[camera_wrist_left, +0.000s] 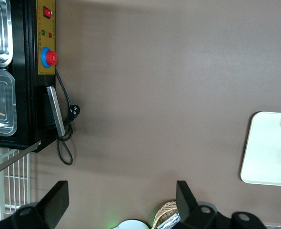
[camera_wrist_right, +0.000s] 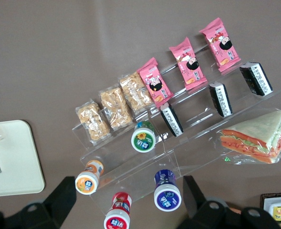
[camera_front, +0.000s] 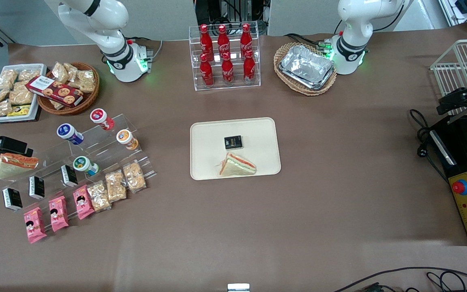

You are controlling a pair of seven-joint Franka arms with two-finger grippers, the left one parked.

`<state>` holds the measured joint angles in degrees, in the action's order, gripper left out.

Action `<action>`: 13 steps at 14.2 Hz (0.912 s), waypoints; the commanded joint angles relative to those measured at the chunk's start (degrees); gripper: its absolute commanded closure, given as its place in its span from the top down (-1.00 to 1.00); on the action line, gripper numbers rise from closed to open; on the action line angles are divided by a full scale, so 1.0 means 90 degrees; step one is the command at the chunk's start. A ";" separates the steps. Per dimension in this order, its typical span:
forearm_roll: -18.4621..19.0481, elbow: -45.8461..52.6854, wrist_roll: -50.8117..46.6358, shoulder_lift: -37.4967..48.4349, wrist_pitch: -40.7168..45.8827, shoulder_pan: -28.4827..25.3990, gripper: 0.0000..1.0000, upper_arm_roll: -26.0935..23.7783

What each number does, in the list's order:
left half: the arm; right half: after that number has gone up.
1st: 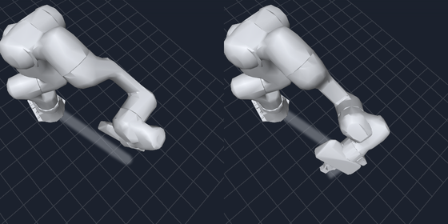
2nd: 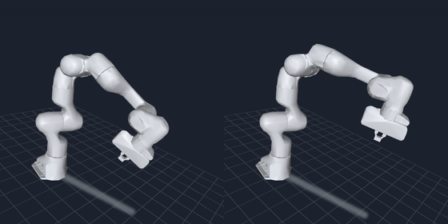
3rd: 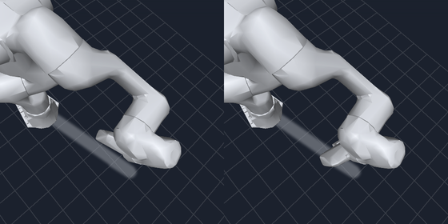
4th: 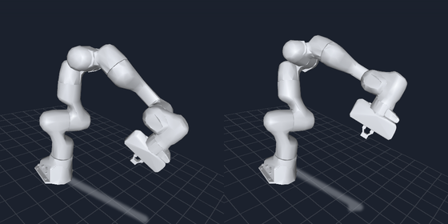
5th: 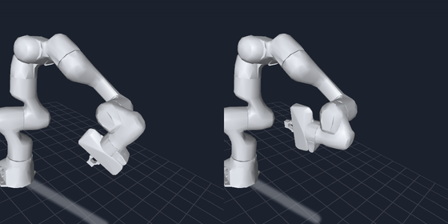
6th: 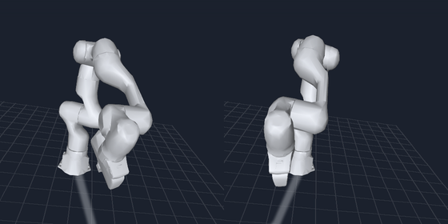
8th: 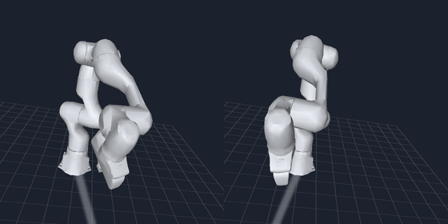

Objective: Place green gum on tray
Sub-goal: 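Move the right gripper down toward the green-labelled cup on the rack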

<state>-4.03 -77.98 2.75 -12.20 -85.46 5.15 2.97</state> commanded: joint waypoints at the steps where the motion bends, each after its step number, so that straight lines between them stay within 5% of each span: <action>1: -0.0089 -0.0191 0.0056 0.0144 -0.0075 -0.0122 1.00 -0.0018; 13: -0.0158 -0.0232 0.0065 0.0174 0.0345 -0.0055 1.00 0.0002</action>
<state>-4.04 -78.45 2.76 -12.08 -84.05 4.28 2.90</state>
